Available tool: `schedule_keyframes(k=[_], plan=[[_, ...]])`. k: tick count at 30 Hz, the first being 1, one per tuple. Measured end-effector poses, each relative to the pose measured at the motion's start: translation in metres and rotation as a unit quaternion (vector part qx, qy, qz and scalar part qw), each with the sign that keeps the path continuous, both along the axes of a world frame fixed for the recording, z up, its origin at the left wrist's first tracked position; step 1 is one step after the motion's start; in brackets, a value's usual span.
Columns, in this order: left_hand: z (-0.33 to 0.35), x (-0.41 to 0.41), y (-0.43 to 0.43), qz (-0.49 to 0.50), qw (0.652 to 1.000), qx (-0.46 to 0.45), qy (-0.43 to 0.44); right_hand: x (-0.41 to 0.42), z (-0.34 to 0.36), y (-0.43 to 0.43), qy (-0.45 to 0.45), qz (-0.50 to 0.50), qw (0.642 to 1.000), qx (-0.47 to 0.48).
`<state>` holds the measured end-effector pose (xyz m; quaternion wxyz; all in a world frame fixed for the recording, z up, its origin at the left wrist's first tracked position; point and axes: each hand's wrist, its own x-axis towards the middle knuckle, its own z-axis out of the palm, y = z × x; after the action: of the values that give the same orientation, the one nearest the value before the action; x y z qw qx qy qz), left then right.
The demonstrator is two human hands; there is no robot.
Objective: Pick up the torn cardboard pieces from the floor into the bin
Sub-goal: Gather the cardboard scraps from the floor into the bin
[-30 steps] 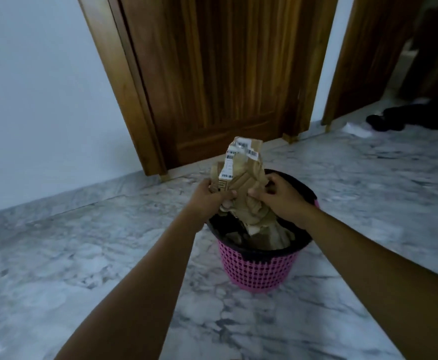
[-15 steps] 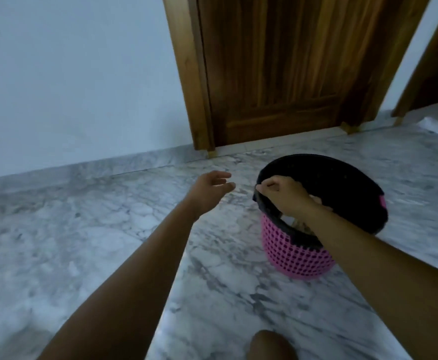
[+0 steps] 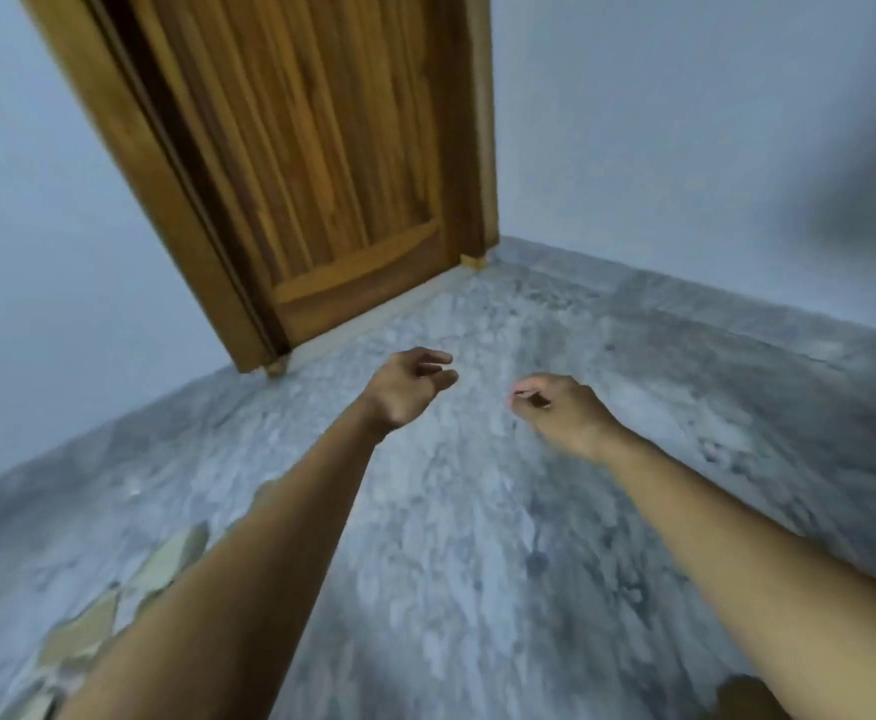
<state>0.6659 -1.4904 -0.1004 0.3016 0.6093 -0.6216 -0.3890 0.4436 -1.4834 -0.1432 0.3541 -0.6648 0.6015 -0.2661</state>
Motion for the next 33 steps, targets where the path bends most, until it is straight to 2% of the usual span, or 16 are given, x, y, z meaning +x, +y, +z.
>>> schedule_keyframes(k=[3, 9, 14, 18, 22, 26, 30, 33], plan=[[-0.009, 0.103, 0.038, 0.086, 0.996, 0.004, 0.005, 0.102, -0.001, -0.001, 0.015, 0.097, 0.995, 0.007], [-0.04, 0.279, 0.122, 0.214, 0.977, 0.019, 0.003, 0.287, -0.019, 0.017, 0.027, 0.221, 0.974, 0.03], [-0.079, 0.403, 0.178, 0.258, 0.963, 0.077, -0.015, 0.415, -0.049, 0.057, 0.06, 0.304, 0.947, 0.08], [-0.102, 0.47, 0.203, 0.279, 0.952, 0.127, -0.013, 0.487, -0.071, 0.07, 0.129, 0.334, 0.926, 0.117], [-0.139, 0.507, 0.21, 0.299, 0.938, 0.174, -0.006, 0.533, -0.103, 0.067, 0.214, 0.341, 0.901, 0.161], [-0.212, 0.511, 0.214, 0.309, 0.923, 0.23, 0.002, 0.553, -0.172, 0.063, 0.297, 0.352, 0.869, 0.179], [-0.301, 0.493, 0.217, 0.316, 0.9, 0.299, 0.021, 0.553, -0.268, 0.054, 0.323, 0.295, 0.871, 0.225], [-0.342, 0.472, 0.21, 0.34, 0.886, 0.314, 0.039, 0.551, -0.301, 0.059, 0.349, 0.262, 0.879, 0.193]])
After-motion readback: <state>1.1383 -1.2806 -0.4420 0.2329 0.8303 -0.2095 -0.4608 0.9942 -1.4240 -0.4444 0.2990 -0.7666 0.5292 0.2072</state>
